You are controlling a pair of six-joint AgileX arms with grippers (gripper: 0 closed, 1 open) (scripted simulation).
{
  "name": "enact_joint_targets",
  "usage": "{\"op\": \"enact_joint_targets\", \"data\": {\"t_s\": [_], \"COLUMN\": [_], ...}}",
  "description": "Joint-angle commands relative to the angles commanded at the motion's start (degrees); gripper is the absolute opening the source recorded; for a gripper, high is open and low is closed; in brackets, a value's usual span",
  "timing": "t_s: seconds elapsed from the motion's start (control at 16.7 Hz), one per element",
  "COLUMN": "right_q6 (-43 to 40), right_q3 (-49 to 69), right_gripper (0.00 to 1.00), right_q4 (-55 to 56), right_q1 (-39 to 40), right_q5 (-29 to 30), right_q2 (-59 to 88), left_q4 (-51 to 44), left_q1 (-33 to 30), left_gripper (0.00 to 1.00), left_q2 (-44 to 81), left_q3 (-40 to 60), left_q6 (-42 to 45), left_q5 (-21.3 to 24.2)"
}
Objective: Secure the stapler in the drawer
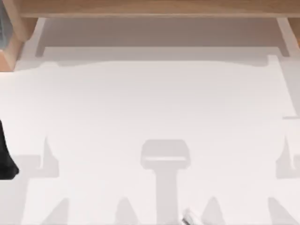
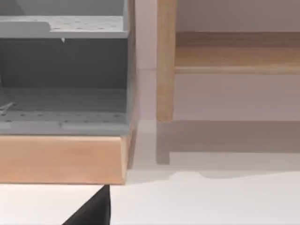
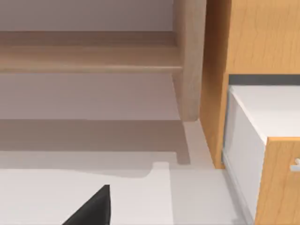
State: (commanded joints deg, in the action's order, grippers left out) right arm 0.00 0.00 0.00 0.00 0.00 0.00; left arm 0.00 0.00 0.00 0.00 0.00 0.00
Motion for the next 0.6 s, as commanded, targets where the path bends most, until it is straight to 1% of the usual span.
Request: {"op": "enact_joint_targets", "data": {"t_s": [0.18, 0.3, 0.42, 0.6], "right_q6": [0.02, 0.46, 1.45, 3.52], "right_q3": [0.39, 2.41, 5.91, 13.17], "right_gripper": [1.0, 1.0, 1.0, 1.0], "right_q4": [-0.38, -2.27, -5.45, -12.05], "right_q1": [0.42, 2.51, 5.93, 12.91], "right_q5": [-0.04, -0.14, -0.18, -0.15], "right_q2": [0.57, 3.52, 8.83, 21.0], "left_q4": [0.0, 0.0, 0.0, 0.0], "left_q1": [0.0, 0.0, 0.0, 0.0], "left_gripper": [1.0, 1.0, 1.0, 1.0], "left_q2": [0.0, 0.0, 0.0, 0.0], "left_q3": [0.0, 0.0, 0.0, 0.0], "left_q6": [0.0, 0.0, 0.0, 0.0], "left_q5": [0.0, 0.0, 0.0, 0.0]}}
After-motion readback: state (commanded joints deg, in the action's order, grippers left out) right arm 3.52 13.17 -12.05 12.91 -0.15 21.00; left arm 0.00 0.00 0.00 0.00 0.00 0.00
